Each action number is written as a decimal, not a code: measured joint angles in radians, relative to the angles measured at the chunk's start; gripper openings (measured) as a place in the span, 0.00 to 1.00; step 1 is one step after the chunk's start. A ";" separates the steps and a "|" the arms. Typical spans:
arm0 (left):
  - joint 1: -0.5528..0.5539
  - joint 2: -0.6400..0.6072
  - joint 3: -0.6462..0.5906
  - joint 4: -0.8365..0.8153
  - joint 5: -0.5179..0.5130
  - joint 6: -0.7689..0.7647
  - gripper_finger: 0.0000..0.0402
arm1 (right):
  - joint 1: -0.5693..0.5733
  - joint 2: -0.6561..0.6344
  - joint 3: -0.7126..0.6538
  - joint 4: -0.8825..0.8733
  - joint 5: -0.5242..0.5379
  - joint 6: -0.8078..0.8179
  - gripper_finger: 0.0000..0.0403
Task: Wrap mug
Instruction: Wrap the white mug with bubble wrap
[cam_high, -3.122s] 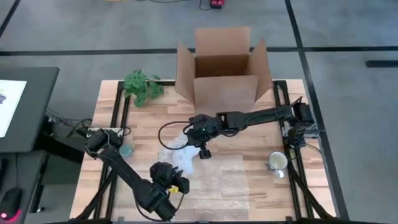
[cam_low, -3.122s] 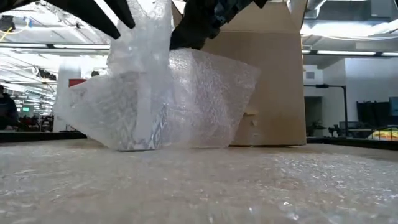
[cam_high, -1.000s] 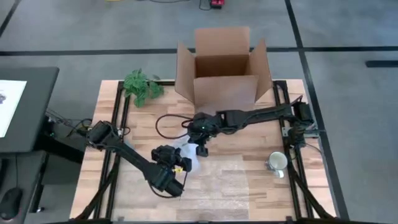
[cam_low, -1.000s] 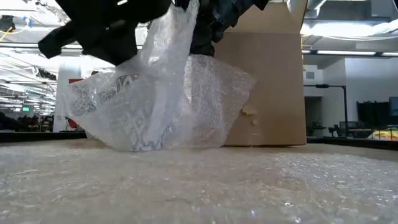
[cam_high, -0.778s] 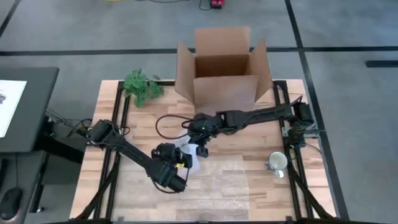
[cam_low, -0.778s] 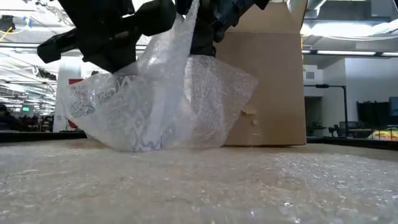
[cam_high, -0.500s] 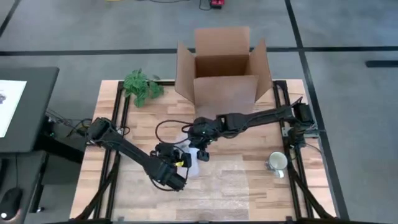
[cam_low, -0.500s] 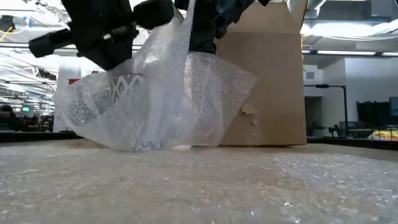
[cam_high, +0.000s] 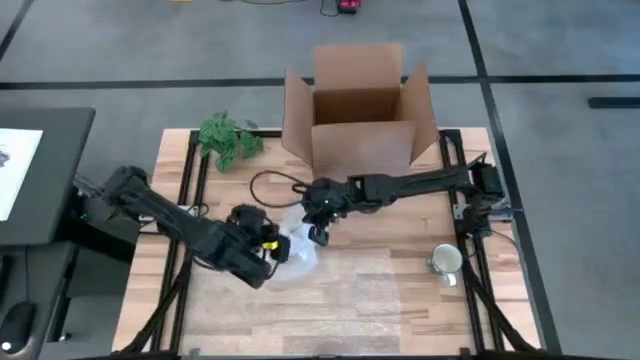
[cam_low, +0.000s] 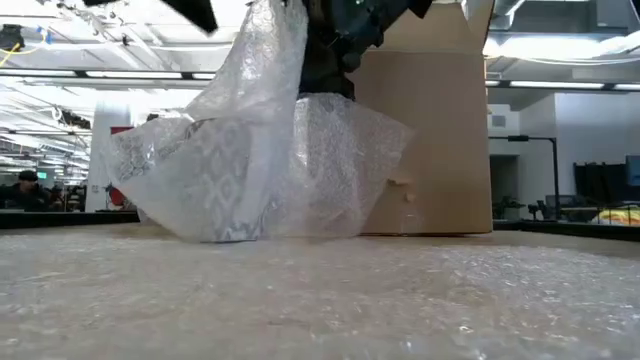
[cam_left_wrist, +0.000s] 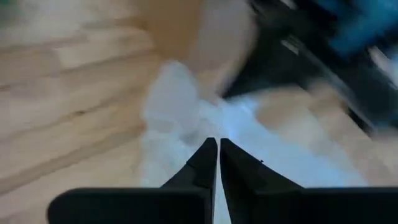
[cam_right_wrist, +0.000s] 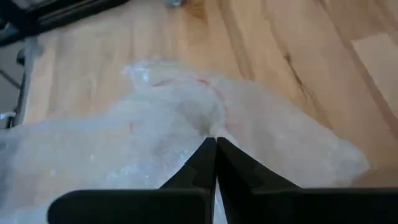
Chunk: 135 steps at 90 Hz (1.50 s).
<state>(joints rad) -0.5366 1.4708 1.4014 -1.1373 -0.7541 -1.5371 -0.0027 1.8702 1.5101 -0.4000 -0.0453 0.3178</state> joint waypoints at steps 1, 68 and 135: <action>0.000 -0.004 0.000 0.011 0.010 0.015 0.00 | -0.001 0.000 0.000 0.000 0.000 0.005 0.00; 0.055 0.230 0.026 0.734 0.032 0.951 0.50 | -0.020 0.000 0.001 -0.012 -0.001 0.033 0.00; 0.113 0.249 0.058 0.449 0.244 1.582 0.51 | -0.046 -0.001 0.002 -0.031 -0.018 0.054 0.00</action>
<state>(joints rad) -0.4236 1.7196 1.4593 -0.6882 -0.5099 0.0452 -0.0487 1.8690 1.5116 -0.4309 -0.0635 0.3714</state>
